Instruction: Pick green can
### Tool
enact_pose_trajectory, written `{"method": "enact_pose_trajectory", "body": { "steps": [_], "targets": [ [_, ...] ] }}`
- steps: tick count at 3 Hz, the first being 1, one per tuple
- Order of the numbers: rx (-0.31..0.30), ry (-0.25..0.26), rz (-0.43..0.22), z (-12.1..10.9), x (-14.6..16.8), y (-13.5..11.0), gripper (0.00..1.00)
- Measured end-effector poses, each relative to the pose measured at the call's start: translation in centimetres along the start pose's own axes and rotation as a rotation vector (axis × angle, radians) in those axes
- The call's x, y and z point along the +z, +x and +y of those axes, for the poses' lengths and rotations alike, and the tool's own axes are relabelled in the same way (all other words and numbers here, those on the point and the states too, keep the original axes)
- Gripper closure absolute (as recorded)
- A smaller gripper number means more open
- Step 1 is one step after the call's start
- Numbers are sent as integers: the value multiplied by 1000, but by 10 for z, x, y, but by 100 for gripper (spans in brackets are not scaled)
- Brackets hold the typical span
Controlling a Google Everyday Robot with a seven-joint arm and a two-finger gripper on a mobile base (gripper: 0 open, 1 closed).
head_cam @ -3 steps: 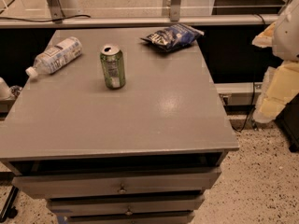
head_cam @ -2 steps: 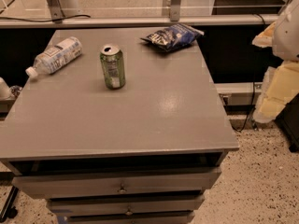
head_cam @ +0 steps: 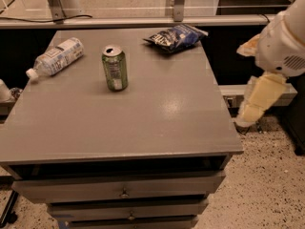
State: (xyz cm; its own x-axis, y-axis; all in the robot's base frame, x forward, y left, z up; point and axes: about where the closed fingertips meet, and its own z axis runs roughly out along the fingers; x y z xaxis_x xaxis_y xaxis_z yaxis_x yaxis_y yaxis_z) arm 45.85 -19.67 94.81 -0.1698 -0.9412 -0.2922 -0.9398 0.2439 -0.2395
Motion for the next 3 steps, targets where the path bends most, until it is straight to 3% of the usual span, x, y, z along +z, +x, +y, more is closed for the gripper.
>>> {"method": "enact_pose_trajectory", "body": {
  "steps": [1, 3],
  "targets": [
    [-44, -15, -157, -21, 57, -60, 0],
    [-94, -44, -434, -54, 122, -187, 0]
  ]
}}
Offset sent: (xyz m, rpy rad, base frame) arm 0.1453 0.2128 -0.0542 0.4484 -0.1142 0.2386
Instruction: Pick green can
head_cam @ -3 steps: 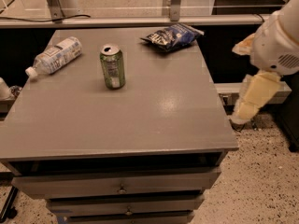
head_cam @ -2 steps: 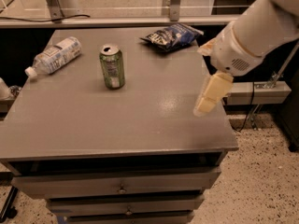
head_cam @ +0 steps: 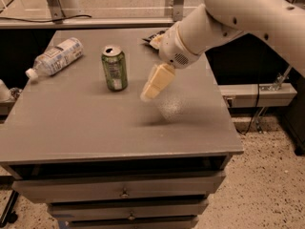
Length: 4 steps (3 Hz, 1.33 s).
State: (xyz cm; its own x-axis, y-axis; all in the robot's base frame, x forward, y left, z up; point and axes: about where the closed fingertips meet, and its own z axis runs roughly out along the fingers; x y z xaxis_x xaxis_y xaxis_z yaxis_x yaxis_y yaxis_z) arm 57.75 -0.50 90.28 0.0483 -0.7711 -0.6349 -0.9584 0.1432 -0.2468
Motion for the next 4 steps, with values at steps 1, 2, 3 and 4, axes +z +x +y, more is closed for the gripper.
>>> {"method": "enact_pose_trajectory", "body": {
  "steps": [1, 2, 3, 4],
  "targets": [
    [27, -2, -111, -23, 31, -30, 0],
    [87, 3, -207, -49, 52, -44, 0],
    [187, -36, -276, -61, 73, -49, 16],
    [326, -114, -312, -56, 97, -46, 41]
  ]
}}
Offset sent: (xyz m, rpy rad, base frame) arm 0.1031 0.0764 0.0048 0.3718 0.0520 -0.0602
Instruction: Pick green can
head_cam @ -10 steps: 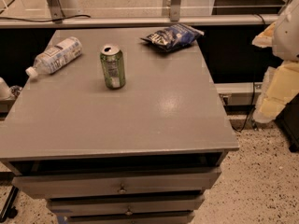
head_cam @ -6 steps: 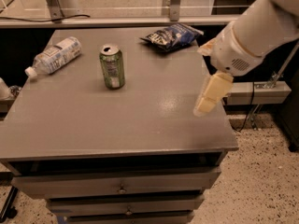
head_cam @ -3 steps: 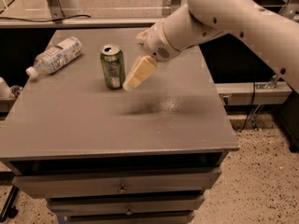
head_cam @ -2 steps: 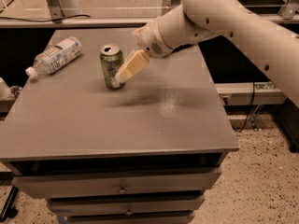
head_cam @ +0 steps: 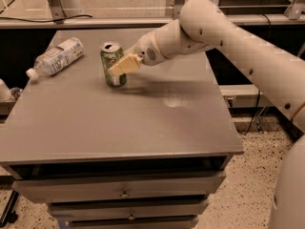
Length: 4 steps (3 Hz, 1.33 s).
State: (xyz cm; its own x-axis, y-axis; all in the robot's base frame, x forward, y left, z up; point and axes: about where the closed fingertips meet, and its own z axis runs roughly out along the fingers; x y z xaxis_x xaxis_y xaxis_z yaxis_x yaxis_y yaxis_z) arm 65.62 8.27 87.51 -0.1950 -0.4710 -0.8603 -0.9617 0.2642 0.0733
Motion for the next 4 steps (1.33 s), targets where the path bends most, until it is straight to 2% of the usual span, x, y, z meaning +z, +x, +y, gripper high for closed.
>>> {"method": "enact_pose_trajectory", "body": {
  "steps": [1, 2, 3, 4],
  "targets": [
    [131, -45, 6, 5, 11, 17, 64],
    [185, -52, 11, 7, 8, 26, 87],
    [185, -32, -11, 8, -19, 13, 100],
    [141, -5, -43, 12, -55, -16, 100]
  ]
}}
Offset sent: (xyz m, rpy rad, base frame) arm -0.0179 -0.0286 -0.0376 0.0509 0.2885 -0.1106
